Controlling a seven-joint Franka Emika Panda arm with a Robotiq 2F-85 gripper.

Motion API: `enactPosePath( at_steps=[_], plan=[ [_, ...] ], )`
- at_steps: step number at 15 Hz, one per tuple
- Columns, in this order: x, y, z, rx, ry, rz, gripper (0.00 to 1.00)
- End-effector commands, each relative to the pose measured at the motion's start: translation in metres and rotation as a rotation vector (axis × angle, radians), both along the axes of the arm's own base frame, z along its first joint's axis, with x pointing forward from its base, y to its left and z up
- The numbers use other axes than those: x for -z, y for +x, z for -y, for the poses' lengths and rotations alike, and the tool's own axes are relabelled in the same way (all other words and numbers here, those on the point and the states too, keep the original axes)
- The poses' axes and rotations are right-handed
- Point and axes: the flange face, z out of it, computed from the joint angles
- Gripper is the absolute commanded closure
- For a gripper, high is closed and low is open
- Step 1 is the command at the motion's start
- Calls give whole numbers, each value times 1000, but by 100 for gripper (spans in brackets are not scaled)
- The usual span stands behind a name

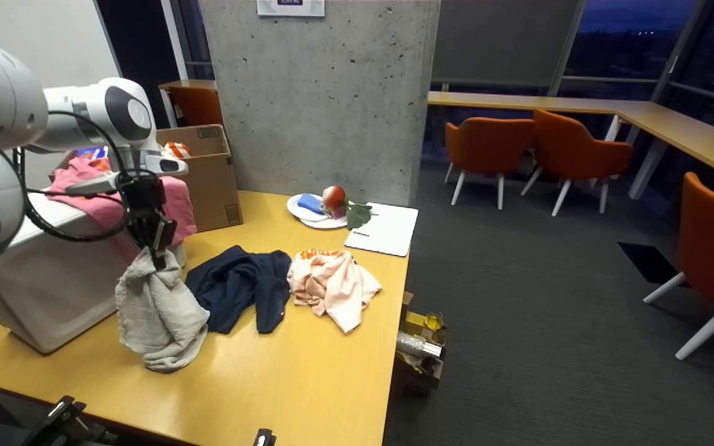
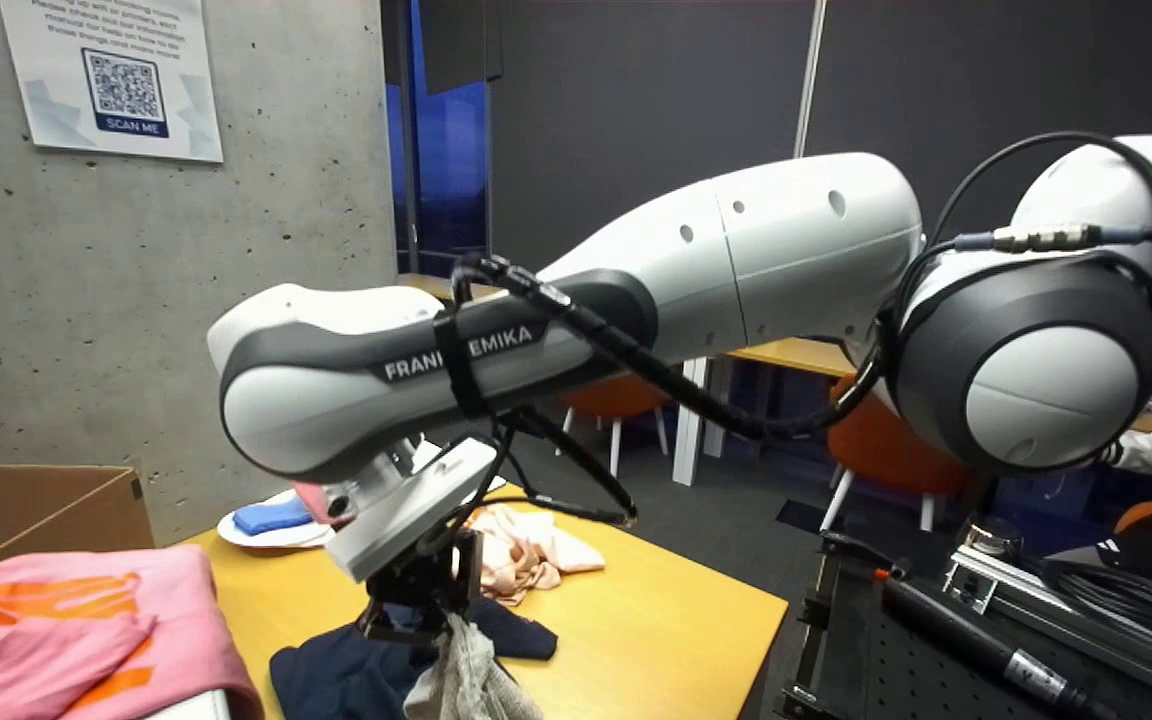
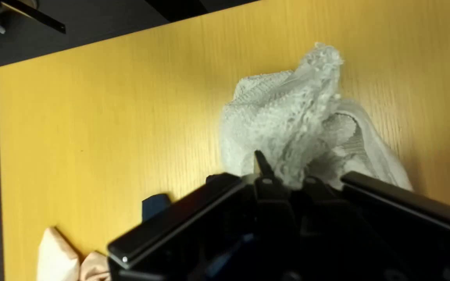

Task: Put the clothes on top of the basket on the table

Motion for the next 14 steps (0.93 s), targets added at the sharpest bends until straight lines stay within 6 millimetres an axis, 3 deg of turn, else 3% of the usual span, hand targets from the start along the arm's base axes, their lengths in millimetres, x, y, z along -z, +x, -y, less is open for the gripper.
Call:
enactPosePath(
  at_steps=[1, 5, 7, 11, 14],
  plan=[
    [67, -9, -6, 11, 41, 26, 76],
    [133, -23, -8, -22, 59, 91, 48],
    [149, -30, -7, -47, 62, 127, 33],
    [131, -32, 4, -96, 25, 213, 3],
    [101, -26, 15, -109, -5, 299, 0]
  ],
)
